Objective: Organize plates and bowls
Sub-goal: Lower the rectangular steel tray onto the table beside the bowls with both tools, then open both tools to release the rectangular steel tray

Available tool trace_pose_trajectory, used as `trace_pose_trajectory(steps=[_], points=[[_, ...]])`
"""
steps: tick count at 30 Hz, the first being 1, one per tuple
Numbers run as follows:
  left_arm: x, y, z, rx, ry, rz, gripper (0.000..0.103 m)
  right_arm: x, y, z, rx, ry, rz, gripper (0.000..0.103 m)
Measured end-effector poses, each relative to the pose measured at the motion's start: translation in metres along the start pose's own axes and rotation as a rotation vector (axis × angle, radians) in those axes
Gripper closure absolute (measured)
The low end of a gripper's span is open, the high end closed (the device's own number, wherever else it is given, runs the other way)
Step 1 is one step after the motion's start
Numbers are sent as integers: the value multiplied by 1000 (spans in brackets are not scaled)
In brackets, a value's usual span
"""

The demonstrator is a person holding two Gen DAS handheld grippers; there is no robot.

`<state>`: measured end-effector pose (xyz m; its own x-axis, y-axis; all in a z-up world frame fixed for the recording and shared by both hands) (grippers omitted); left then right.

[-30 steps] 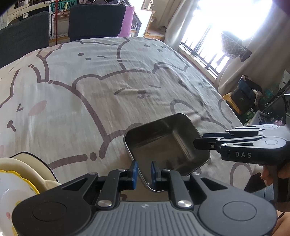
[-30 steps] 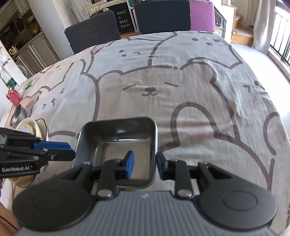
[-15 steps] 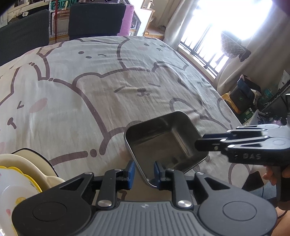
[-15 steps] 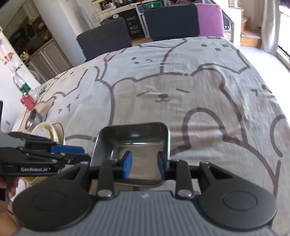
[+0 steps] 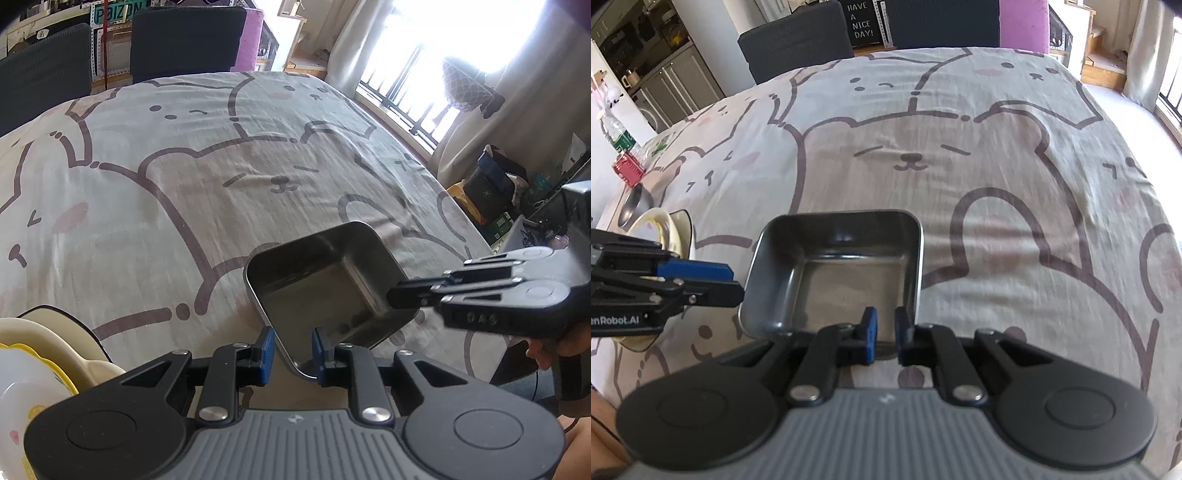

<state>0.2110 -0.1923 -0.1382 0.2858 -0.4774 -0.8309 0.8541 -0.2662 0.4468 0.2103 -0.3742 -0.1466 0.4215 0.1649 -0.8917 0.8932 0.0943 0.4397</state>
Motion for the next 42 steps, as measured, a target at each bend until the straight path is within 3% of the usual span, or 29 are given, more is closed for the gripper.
trace_pose_trajectory(steps=[5,19,28,37,39,42], points=[[2,0,0,-3,1,-6,80,-13,8,8,31,11,63,90],[8,-1,-2,-10,9,-23,80,5,-3,8,-35,-52,-11,93],[3,1,-2,-28,-3,-14,78,-13,4,13,26,-15,54,93],[-4,1,3,-39,13,-7,55,-26,5,7,37,18,85,91],[-5,1,5,-38,18,-2,41,-28,3,7,40,13,89,85],[-9,0,8,-37,24,12,29,-32,0,11,50,6,99,66]])
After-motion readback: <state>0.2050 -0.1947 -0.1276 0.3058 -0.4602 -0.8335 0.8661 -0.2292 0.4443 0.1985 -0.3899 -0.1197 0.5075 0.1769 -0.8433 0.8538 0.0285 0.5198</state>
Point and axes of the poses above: each gripper's, at about its wrist camera, not at the fingertips, and x roughly the way its jaws point, z to its right, y to its top, the point moved 3 cm from there along x, roughly the way its jaws point, and after that the axes turned 6 degrees about -x, right-handed, at the moved point
